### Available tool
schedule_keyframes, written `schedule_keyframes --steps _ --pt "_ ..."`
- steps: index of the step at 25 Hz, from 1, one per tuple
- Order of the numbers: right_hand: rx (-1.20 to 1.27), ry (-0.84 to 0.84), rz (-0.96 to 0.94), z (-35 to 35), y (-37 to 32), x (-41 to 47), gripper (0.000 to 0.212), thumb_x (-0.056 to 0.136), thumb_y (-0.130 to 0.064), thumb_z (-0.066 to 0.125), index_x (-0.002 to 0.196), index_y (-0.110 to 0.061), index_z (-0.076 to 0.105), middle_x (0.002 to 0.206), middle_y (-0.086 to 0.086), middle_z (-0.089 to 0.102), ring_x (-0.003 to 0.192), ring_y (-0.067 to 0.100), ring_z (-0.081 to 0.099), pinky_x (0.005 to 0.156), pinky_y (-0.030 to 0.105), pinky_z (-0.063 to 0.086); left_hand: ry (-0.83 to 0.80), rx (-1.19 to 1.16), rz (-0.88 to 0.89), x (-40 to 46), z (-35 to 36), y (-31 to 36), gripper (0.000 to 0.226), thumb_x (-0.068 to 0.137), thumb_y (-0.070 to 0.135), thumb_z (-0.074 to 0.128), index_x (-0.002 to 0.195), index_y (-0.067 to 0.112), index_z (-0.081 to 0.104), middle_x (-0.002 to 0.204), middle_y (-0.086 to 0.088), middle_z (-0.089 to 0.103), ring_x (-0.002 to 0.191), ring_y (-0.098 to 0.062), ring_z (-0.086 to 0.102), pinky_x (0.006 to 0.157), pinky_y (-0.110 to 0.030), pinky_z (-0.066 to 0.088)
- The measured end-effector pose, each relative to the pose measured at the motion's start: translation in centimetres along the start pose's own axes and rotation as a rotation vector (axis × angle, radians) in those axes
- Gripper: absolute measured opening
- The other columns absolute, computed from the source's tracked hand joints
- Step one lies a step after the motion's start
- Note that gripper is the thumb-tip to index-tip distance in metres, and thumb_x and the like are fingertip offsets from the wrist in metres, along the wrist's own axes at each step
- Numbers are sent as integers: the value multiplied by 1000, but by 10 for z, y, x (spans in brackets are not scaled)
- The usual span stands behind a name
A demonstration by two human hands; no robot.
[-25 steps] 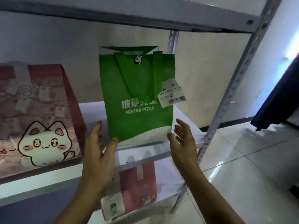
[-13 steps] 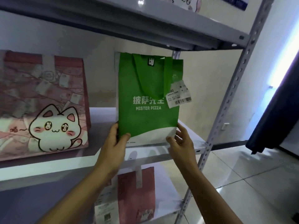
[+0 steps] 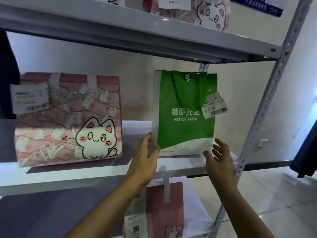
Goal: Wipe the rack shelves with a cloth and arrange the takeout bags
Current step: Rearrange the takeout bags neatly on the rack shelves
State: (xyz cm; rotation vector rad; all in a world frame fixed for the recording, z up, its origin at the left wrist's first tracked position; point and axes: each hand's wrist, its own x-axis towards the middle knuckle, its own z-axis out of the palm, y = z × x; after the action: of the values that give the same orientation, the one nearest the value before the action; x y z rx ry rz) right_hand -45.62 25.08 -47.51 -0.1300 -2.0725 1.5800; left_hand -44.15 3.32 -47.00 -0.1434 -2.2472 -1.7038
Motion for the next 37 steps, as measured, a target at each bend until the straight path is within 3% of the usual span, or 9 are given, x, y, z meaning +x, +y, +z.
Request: schedule_keyframes --steps 10,12,15,18,20,23,29,33,37 --pt "174 -376 -162 127 -45 -114 46 97 -13 62 131 -43 52 120 -30 56 113 -7 54 96 27 49 445 176 287 -89 -156 -16 32 96 13 59 113 40 61 115 22 64 105 0 63 72 -13 52" --pt "166 -428 -162 143 -48 -125 50 97 -15 63 130 -50 50 119 -35 52 110 -11 53 94 32 54 636 249 279 -94 -186 -24 33 94 11 60 114 37 60 115 18 60 103 -6 62 77 -24 54" --pt "181 -520 -193 160 -53 -135 55 96 -19 64 125 -61 45 126 -37 50 115 -11 51 89 13 46 805 397 75 -87 -228 -38 48 92 12 60 137 25 49 133 3 46 120 -20 50 101 -45 46" --pt "167 -602 -218 170 -58 -143 60 96 -24 63 132 -65 36 131 -45 42 119 -13 47 95 13 39 684 366 -146 -78 -247 -44 58 95 19 58 149 20 36 149 -2 41 126 -20 49 106 -39 40" --pt "162 -647 -221 173 -60 -144 63 97 -22 63 133 -66 36 129 -48 44 120 -17 45 95 11 39 600 319 -145 -76 -246 -49 53 95 20 58 145 26 40 139 4 45 107 -6 54 96 -27 39" --pt "171 -636 -211 171 -60 -139 64 96 -17 63 137 -60 40 131 -42 49 121 -18 47 85 0 40 540 296 -109 -75 -239 -53 53 93 17 59 141 30 43 135 9 42 114 -6 50 97 -23 38" --pt "147 -574 -180 154 -53 -118 58 97 -26 62 136 -62 37 136 -21 53 124 3 52 106 32 42 559 398 -36 -62 -224 -53 49 91 25 61 136 31 45 136 6 42 120 -13 48 95 -28 39" --pt "161 -568 -180 157 -51 -119 58 97 -25 62 139 -58 39 137 -21 52 127 3 50 105 28 41 607 413 -216 -43 -249 -46 66 97 26 54 155 19 23 153 -7 40 126 -24 51 101 -33 42" --pt "144 -541 -207 160 -51 -122 57 97 -22 61 140 -54 43 138 -25 52 127 -5 49 108 28 42 498 367 -229 -46 -243 -45 64 98 28 52 154 27 22 136 1 59 102 -17 63 80 -27 45"
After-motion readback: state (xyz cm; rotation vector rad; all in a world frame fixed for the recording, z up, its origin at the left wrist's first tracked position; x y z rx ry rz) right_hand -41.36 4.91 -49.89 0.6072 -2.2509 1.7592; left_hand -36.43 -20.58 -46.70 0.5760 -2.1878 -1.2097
